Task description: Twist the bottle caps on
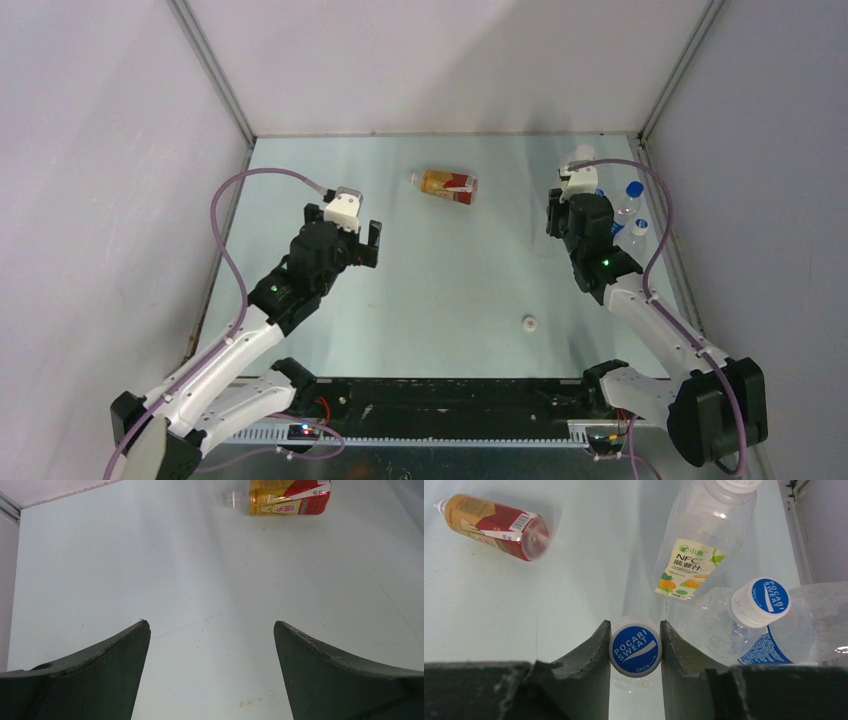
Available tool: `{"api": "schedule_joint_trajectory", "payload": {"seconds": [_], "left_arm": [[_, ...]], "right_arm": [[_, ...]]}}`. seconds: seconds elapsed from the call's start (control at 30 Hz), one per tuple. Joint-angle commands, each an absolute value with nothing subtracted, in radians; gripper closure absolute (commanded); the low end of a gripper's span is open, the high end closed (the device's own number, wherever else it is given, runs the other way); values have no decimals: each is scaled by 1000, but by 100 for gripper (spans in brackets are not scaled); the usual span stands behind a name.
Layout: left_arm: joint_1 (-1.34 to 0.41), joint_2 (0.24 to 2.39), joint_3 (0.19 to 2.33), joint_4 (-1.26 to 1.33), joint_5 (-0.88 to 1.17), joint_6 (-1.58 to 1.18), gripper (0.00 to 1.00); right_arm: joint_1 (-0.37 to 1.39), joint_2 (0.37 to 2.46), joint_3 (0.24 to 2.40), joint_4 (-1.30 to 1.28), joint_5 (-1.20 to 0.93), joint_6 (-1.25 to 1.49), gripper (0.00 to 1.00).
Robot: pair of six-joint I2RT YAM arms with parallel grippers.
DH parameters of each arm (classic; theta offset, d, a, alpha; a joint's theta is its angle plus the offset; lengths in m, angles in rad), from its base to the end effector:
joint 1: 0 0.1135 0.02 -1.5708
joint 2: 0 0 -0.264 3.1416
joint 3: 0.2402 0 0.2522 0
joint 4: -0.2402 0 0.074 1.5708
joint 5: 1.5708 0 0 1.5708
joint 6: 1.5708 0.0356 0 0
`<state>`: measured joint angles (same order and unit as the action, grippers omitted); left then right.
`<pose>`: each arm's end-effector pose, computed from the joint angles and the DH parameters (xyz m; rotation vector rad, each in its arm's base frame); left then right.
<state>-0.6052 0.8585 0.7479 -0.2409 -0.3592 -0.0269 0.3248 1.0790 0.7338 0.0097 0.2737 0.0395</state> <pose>0.1702 -0.1025 0.3090 0.3084 1.8747 -0.0839 0.2385 0.0701 0.2841 -0.0854 1.8914 -0.0127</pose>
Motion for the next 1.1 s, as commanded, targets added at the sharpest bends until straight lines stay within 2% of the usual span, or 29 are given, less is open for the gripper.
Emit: {"api": "schedule_joint_trajectory", "payload": {"seconds": [0.0,0.23,0.5,0.87,1.07], "left_arm": [[-600,857,746,-177,-344,-40,0],[-600,856,741,-171,-316,-36,0],[-600,857,738,-163,-288,-39,0],[-605,856,734,-160,-271,-37,0],[-606,855,733,-156,-267,-39,0]], "right_arm": [[313,1102,755,40,279,72,99],[307,1111,755,22,280,107,93],[305,1100,755,5,284,105,72],[305,1097,755,-18,286,115,64],[305,1086,755,-26,275,110,51]]}}
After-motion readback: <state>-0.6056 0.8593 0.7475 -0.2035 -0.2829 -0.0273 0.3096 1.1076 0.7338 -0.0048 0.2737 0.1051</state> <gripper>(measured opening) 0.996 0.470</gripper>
